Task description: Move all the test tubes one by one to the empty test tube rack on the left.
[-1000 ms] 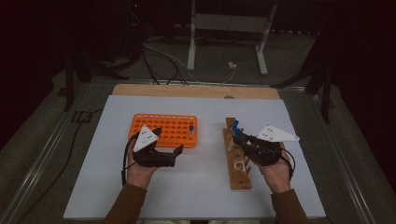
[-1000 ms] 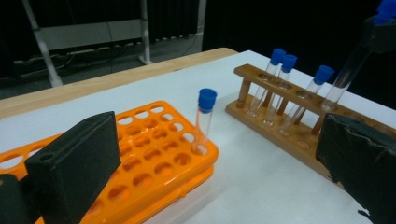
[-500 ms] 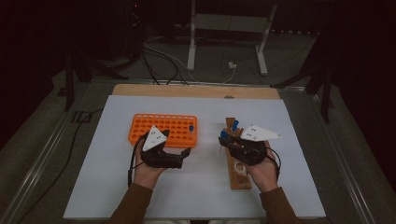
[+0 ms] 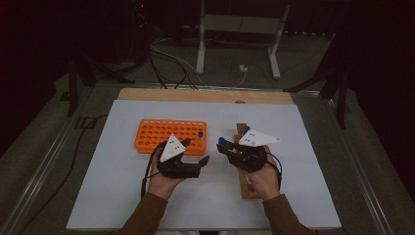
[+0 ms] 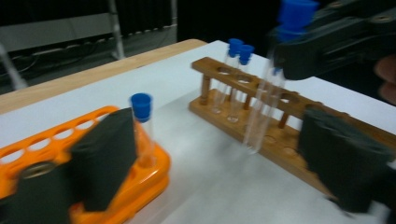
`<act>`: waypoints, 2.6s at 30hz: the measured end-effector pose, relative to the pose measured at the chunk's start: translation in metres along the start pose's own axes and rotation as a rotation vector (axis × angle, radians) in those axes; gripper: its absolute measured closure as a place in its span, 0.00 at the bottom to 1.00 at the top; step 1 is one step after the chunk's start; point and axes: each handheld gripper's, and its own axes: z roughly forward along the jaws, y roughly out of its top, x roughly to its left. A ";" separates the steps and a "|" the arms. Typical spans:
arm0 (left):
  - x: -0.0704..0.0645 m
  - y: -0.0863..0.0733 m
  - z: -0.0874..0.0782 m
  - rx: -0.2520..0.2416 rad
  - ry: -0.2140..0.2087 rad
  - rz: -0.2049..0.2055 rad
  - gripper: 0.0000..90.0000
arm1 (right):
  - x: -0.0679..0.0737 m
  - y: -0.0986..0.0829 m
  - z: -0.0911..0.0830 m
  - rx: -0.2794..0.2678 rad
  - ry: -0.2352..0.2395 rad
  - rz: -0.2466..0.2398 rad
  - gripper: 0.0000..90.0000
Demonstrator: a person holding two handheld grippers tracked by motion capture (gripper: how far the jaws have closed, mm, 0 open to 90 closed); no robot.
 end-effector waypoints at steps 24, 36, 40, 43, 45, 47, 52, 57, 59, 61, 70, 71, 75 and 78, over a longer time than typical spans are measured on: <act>-0.007 -0.002 0.015 0.009 -0.099 0.057 0.84 | 0.013 0.002 0.013 -0.009 0.067 0.018 0.85; -0.007 -0.004 0.015 0.014 -0.099 0.069 0.87 | 0.014 0.002 0.013 -0.004 0.070 0.018 0.83; -0.002 -0.005 0.014 0.017 -0.083 0.052 0.87 | 0.011 0.002 0.008 -0.017 0.066 0.025 0.71; 0.002 -0.006 0.011 0.013 -0.068 0.040 0.87 | 0.008 0.001 0.005 -0.020 0.061 0.032 0.58; 0.004 -0.006 0.009 0.006 -0.064 0.033 0.87 | 0.006 0.000 0.003 -0.018 0.046 0.039 0.48; 0.007 -0.005 0.007 0.004 -0.056 0.031 0.87 | 0.006 -0.001 0.002 -0.011 0.036 0.037 0.38; 0.014 -0.005 0.003 0.001 -0.033 0.017 0.87 | 0.005 -0.006 -0.001 0.004 0.002 0.034 0.18; 0.021 -0.005 -0.001 -0.002 -0.009 0.012 0.87 | 0.001 -0.010 -0.007 -0.003 -0.033 0.037 0.09; 0.024 -0.005 -0.002 -0.004 0.000 0.006 0.87 | -0.001 -0.011 -0.010 -0.003 -0.046 0.038 0.05; 0.027 -0.005 -0.004 -0.011 0.007 -0.002 0.87 | -0.004 -0.013 -0.014 -0.010 -0.059 0.044 0.04; 0.038 -0.005 -0.005 -0.017 0.037 -0.013 0.87 | -0.016 -0.021 -0.026 -0.024 -0.083 0.058 0.00; 0.039 -0.005 -0.005 -0.017 0.039 -0.014 0.87 | -0.017 -0.022 -0.027 -0.025 -0.083 0.059 0.00; 0.043 -0.006 -0.003 -0.017 0.048 -0.019 0.87 | -0.021 -0.025 -0.031 -0.037 -0.085 0.062 0.00; 0.045 -0.007 -0.001 -0.018 0.051 -0.022 0.87 | -0.024 -0.028 -0.034 -0.041 -0.089 0.069 0.00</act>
